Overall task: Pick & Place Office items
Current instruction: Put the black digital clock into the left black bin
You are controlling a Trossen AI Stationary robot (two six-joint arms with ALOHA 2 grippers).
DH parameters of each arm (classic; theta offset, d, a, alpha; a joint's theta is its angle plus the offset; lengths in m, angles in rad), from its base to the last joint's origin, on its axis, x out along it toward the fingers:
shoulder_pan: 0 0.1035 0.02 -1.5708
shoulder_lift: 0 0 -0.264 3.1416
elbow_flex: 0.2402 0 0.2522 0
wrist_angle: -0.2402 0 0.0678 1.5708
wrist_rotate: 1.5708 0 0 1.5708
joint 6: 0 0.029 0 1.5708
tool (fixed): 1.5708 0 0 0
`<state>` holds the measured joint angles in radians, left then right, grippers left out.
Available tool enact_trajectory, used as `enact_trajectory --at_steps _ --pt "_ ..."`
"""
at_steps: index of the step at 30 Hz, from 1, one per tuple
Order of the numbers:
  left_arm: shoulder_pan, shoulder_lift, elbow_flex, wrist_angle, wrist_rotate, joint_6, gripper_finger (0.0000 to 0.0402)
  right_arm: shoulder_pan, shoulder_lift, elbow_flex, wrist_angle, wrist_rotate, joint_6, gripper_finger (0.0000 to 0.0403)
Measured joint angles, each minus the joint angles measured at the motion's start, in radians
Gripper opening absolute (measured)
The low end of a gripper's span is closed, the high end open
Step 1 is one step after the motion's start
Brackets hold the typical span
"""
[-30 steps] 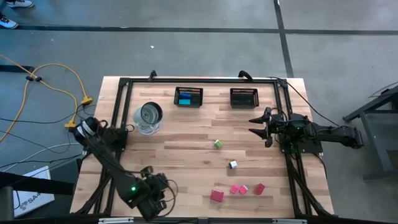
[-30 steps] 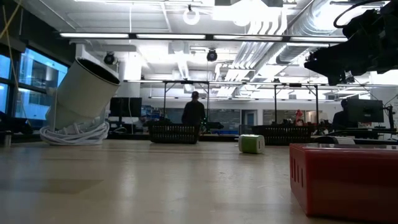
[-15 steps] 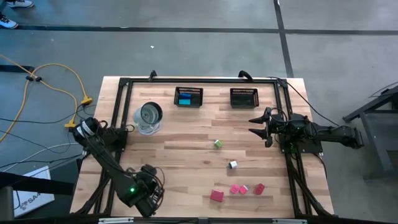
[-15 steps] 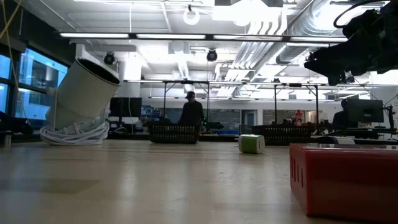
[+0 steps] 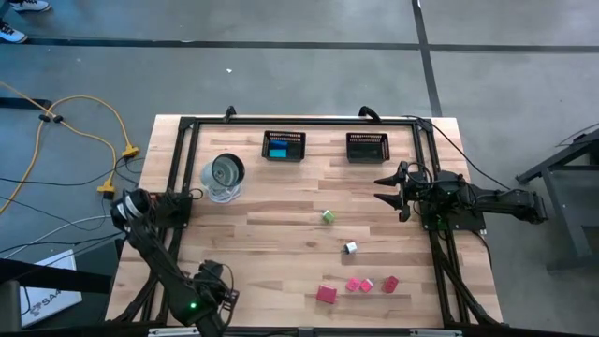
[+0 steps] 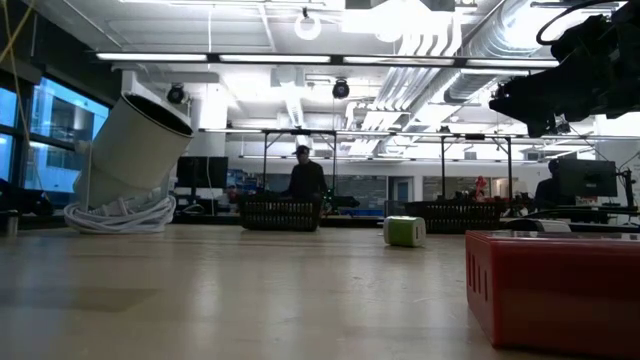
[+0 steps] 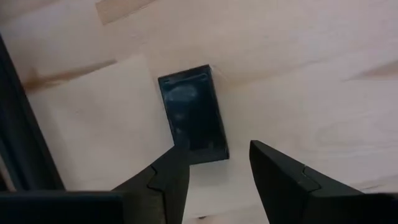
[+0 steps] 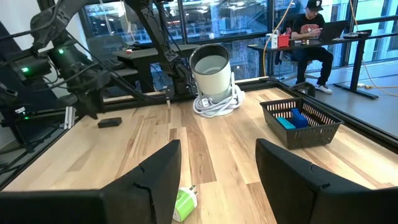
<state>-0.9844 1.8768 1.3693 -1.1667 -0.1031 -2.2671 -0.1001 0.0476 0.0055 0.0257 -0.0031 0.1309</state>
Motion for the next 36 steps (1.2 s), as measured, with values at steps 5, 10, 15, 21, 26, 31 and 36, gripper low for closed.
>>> enact_trajectory --at_steps 5,10,15,21,26,31,36 --pt "0.001 0.022 0.000 0.031 0.001 -0.042 0.0177 0.000 0.000 0.000 0.000 0.000 0.000 0.0194" --pt "0.001 0.032 0.000 0.031 0.006 -0.064 0.0180 0.000 0.000 0.000 0.000 0.000 0.000 0.0194" --pt "0.009 0.032 0.000 0.012 0.029 -0.068 0.0180 0.000 0.000 0.000 0.000 0.000 0.000 0.0194" --pt "0.018 0.032 0.000 -0.025 0.049 -0.080 0.0180 0.000 0.000 0.000 0.000 0.000 0.000 0.0194" --pt "0.035 0.032 0.000 -0.031 0.080 -0.101 0.0180 0.000 0.000 0.000 0.000 0.000 0.000 0.0194" --pt "0.048 0.032 0.000 -0.030 0.092 -0.114 0.0180 0.000 0.000 0.000 0.000 0.000 0.000 0.0194" --pt "0.048 0.032 0.000 -0.026 0.090 -0.145 0.0180 0.000 0.000 0.000 0.000 0.000 0.000 0.0194"
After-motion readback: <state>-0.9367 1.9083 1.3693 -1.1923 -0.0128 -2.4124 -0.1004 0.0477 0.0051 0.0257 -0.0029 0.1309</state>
